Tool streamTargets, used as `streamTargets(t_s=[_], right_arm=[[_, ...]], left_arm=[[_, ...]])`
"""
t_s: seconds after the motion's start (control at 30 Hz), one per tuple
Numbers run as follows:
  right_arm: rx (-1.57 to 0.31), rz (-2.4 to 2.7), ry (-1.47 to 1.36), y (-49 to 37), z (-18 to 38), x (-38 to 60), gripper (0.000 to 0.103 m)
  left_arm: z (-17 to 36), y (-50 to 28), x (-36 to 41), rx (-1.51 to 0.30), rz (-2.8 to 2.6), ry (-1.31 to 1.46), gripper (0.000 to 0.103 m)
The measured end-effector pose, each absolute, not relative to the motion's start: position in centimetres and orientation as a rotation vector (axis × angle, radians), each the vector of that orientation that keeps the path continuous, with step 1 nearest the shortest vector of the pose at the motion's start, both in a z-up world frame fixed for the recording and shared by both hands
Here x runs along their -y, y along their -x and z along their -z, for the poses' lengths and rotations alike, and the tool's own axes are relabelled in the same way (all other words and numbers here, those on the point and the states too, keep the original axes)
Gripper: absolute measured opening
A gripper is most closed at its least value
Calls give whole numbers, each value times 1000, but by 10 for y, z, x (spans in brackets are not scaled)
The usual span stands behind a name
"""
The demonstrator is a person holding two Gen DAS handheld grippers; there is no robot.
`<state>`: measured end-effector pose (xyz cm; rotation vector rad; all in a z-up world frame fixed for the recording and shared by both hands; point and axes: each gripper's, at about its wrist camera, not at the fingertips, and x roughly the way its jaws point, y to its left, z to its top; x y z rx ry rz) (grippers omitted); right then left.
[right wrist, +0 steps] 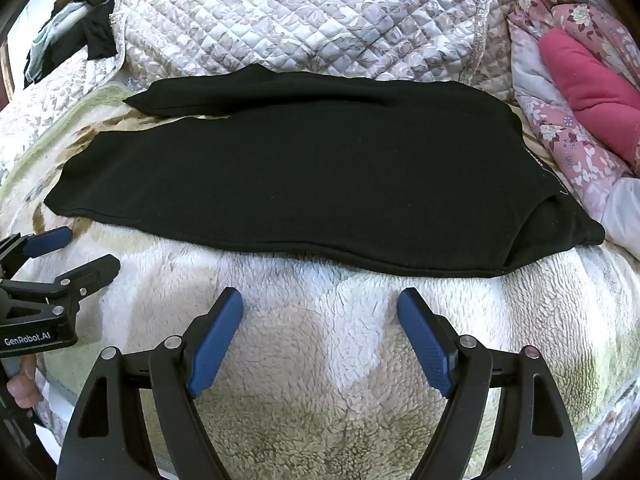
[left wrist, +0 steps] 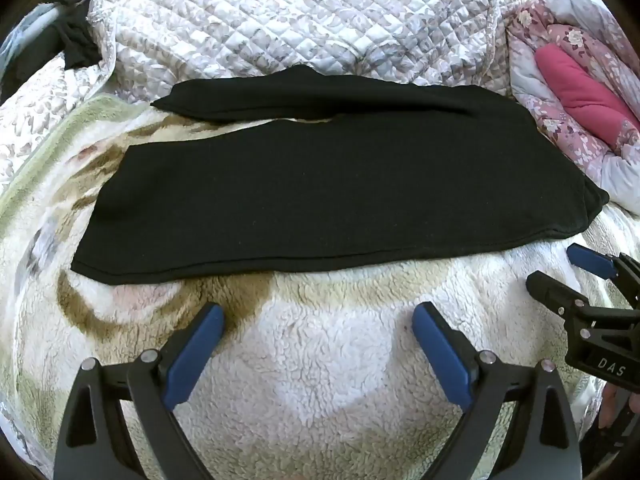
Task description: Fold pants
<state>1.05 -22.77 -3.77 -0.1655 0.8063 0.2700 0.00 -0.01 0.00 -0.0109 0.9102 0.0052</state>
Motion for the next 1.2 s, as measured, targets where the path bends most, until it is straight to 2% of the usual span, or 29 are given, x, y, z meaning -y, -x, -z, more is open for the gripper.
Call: streamTargets(t_s=[1.2], right_arm=[[-802,-265,171,-11,39,229,80]], left_arm=[[6,-2,0,-930,1,9,99]])
